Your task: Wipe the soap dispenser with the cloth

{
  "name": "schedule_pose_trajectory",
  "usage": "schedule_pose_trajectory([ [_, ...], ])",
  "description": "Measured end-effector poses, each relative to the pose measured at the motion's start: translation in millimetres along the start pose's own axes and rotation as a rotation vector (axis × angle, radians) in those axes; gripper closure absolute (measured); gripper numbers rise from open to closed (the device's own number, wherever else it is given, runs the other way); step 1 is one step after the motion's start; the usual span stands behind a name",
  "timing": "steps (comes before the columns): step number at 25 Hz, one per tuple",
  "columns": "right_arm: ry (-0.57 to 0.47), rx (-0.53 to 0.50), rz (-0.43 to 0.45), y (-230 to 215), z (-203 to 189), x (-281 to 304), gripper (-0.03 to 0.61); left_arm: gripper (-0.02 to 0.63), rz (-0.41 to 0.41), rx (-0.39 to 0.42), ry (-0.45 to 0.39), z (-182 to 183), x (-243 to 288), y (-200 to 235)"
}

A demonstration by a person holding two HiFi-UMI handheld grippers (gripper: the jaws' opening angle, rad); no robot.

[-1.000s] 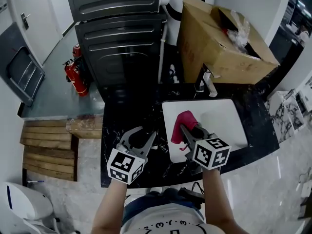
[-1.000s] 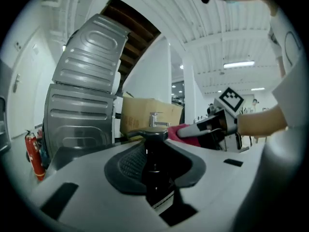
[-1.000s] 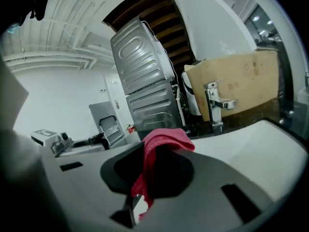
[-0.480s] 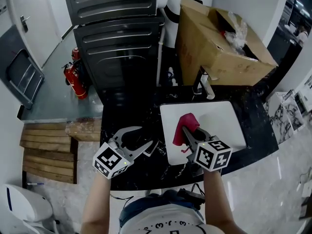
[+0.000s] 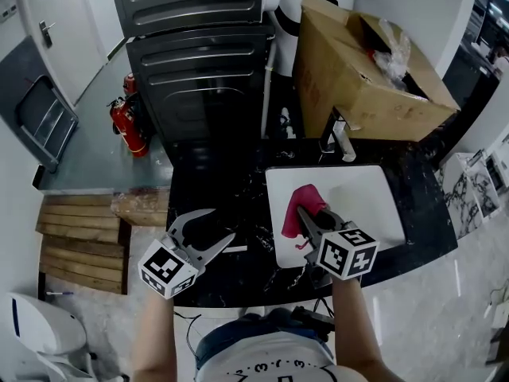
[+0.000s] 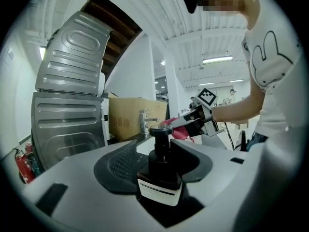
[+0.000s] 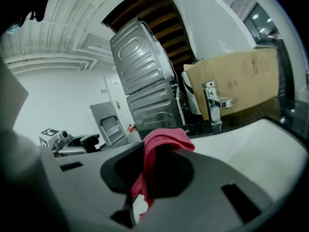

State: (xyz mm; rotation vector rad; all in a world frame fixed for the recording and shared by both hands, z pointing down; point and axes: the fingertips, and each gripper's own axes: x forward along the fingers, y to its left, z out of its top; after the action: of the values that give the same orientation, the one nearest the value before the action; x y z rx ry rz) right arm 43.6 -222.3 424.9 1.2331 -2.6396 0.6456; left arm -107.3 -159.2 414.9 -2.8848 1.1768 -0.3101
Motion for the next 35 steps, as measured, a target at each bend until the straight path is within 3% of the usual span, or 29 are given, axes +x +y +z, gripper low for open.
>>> schedule_pose_trajectory([
  [7,0.007,-0.008,0.014,5.9,-2.0,-2.9,0.529,0.411,0.156,-0.116,0.021,-1.0,15.0,-6.3],
  [10,0.008,-0.01,0.011,8.1,-3.4,-6.2,0.529,0.479,0.273,-0.125,0.076,-0.9,20.6,-4.3],
  [12,0.007,-0.012,0.011,9.6,-4.2,-8.8,0.529,0.492,0.361,-0.135,0.112,-1.6,20.4,-2.3],
  [14,0.006,-0.016,0.014,10.8,-4.4,-11.7,0.529,0.497,0.4,-0.172,0.097,-0.8,20.0,-1.9],
  [18,0.012,-0.028,0.025,15.1,-6.9,-15.8,0.529,0.497,0.364,-0.281,-0.044,4.3,21.5,-2.8],
  [22,0.014,-0.038,0.033,20.1,-8.6,-16.9,0.529,0.499,0.321,-0.488,-0.249,7.6,21.3,5.4],
  [26,0.02,-0.047,0.069,31.5,-8.8,-17.3,0.529,0.499,0.32,-0.606,-0.404,2.2,17.8,12.3],
  [35,0.09,-0.11,0.242,94.4,-23.5,4.5,0.529,0.5,0.343,-0.64,-0.32,-6.3,11.7,19.4],
])
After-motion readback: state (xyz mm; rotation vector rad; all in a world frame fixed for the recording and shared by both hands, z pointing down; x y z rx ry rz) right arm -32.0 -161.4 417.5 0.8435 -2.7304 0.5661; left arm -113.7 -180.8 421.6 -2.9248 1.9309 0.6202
